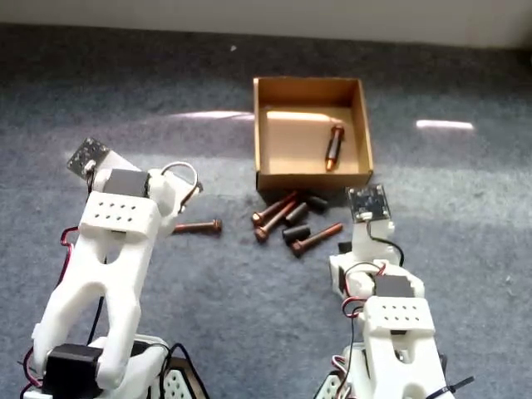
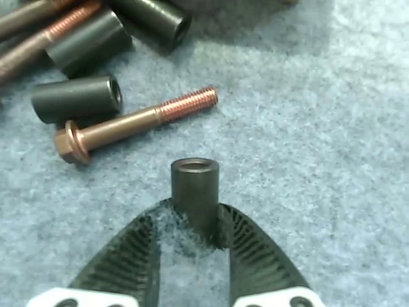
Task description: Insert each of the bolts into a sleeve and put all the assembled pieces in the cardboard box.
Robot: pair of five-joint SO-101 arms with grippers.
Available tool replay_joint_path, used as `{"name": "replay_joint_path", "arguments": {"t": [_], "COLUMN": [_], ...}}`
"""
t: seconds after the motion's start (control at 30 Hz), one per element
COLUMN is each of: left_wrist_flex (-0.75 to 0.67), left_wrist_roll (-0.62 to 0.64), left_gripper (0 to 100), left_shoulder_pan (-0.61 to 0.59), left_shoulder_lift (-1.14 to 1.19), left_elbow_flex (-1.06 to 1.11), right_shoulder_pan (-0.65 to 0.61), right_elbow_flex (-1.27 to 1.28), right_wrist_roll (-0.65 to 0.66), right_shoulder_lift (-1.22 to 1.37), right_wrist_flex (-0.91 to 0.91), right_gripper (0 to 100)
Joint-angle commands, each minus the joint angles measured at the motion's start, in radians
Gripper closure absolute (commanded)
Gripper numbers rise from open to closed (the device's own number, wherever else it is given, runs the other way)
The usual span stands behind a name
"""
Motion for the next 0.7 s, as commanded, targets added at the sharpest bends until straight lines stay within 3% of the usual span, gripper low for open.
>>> {"name": "replay_joint_path", "arguments": {"t": [0.0, 0.37, 0.67], "left_wrist_flex": [0.017, 0.009, -0.026], "left_wrist_roll": [-0.199, -1.079, -1.464], "left_gripper": [69, 69, 70], "left_shoulder_pan": [-0.015, -0.094, -0.094], "left_shoulder_lift": [-0.042, -0.045, -0.036], "left_elbow_flex": [-0.01, 0.01, -0.099], "right_shoulder_pan": [0.015, 0.013, 0.012], "right_elbow_flex": [-0.005, -0.002, -0.004], "right_wrist_roll": [-0.005, -0.005, -0.005], "right_shoulder_lift": [-0.028, -0.028, -0.028], "right_wrist_flex": [-0.033, -0.033, -0.033], "right_gripper": [99.3, 99.3, 99.3]}}
